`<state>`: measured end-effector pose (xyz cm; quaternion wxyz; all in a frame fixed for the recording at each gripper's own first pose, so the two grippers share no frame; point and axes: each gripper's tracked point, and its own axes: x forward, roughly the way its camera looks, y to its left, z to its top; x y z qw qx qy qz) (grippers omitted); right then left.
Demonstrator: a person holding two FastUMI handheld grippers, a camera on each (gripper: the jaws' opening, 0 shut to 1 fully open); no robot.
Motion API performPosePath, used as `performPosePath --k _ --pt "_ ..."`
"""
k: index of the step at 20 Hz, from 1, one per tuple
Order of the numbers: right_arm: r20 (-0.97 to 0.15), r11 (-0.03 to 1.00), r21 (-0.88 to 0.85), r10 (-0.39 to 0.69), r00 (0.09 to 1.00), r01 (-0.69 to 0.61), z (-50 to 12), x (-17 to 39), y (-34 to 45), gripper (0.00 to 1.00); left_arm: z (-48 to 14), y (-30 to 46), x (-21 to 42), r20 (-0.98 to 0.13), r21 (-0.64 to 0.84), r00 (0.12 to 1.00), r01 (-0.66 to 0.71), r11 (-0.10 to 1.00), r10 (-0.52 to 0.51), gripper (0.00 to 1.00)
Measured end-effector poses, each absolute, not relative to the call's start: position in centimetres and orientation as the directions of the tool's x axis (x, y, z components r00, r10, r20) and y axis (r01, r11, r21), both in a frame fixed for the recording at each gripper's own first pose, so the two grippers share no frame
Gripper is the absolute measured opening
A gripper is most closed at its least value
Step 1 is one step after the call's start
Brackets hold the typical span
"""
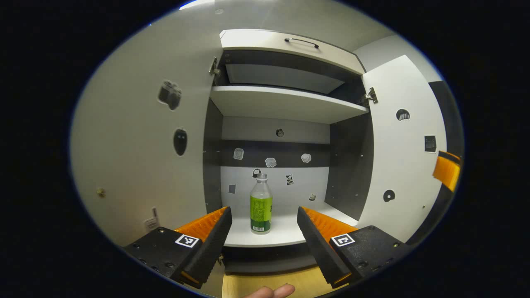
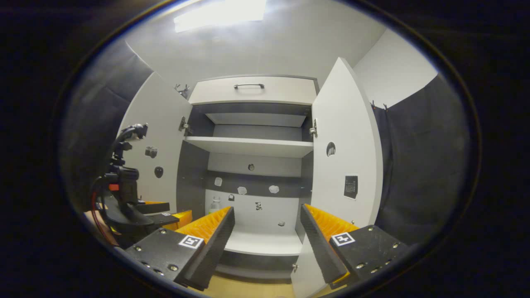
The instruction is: Grasp the bottle in the cabinet with the left hand and place it on the coaster, then close the right door with the right hand and the left door with the left hand.
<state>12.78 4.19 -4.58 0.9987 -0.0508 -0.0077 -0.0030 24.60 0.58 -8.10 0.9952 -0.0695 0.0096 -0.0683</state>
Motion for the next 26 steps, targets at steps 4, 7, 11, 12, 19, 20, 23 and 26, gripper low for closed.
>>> performPosePath --k 4,7,11,12,19,20,23,26 --pt "0.02 0.994 -0.109 -0.021 1.0 0.023 -5.5 13.1 3.1 0.96 -9.1 -0.8 29.3 -0.003 -0.147 0.991 0.134 0.98 -0.136 1.0" --pt "0.036 0.993 -0.112 -0.018 0.999 0.022 -5.8 12.7 2.6 0.96 -10.2 -1.2 33.1 -0.006 -0.155 0.993 0.116 0.981 -0.118 1.0" --pt "0.081 0.988 -0.154 -0.012 0.997 0.025 -5.0 12.1 2.3 0.96 -13.0 -1.0 38.1 -0.042 -0.152 0.997 0.065 0.986 -0.072 1.0" --pt "0.09 0.987 -0.158 -0.007 0.996 0.022 -5.0 11.8 2.3 0.96 -13.6 -0.9 39.1 -0.053 -0.143 0.997 0.054 0.988 -0.062 1.0" --pt "0.008 0.995 -0.091 -0.031 0.999 0.031 -8.2 10.2 3.3 0.94 -16.6 -2.1 44.0 -0.084 -0.115 0.995 0.047 0.992 -0.057 1.0" --pt "0.0 0.994 -0.103 -0.039 0.999 0.039 -8.4 9.7 3.2 0.96 -16.8 -2.3 44.4 -0.09 -0.119 0.994 0.05 0.992 -0.061 1.0" --pt "0.002 0.99 -0.131 -0.05 0.999 0.05 -8.5 8.1 3.1 0.97 -17.4 -1.9 45.2 -0.098 -0.091 0.993 0.05 0.995 -0.059 0.9" --pt "0.015 0.992 -0.115 -0.054 0.998 0.056 -8.2 6.4 2.4 0.96 -17.2 -1.1 45.5 -0.099 -0.073 0.994 0.038 0.997 -0.045 0.8"
